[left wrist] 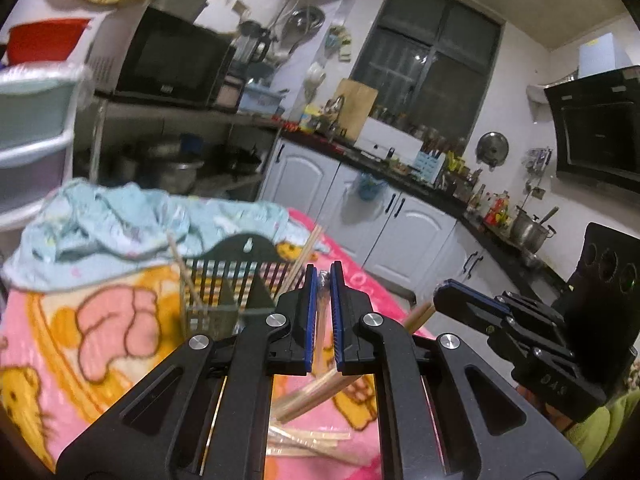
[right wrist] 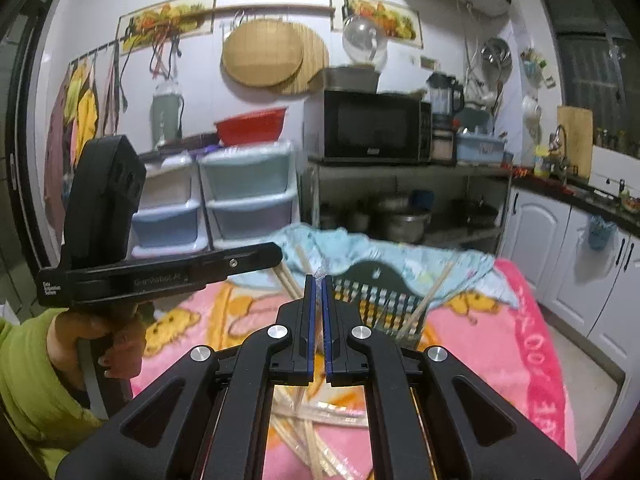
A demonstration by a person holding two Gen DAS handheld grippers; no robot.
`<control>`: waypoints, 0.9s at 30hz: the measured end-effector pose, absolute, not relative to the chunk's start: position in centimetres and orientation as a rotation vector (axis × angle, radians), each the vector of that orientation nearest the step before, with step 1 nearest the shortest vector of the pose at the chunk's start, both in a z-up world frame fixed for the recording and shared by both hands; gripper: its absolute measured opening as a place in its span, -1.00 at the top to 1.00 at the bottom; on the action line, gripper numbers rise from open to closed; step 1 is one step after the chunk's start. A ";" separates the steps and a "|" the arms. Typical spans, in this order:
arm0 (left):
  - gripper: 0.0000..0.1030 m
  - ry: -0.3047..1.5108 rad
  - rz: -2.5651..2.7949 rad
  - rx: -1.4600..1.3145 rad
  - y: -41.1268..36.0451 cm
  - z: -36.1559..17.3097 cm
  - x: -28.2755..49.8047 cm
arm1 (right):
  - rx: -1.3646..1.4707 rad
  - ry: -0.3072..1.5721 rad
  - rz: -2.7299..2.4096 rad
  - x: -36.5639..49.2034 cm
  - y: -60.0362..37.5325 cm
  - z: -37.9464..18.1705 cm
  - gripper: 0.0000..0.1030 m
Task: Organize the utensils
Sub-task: 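Lift both held chopsticks and carry them above the green caddy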
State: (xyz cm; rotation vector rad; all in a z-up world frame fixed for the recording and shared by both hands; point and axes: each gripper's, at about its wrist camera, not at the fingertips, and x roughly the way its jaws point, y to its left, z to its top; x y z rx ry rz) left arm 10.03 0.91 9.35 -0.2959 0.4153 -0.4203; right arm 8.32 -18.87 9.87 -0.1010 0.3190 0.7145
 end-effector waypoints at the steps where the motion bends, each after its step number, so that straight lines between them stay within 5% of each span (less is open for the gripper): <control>1: 0.92 0.407 -0.423 -0.293 0.9 9.7 10.1 | -0.098 0.309 0.713 8.4 -19.1 10.2 0.94; 27: 0.92 0.262 -0.344 -0.256 2.7 20.0 14.8 | -0.031 0.225 0.534 15.3 -20.8 19.0 0.94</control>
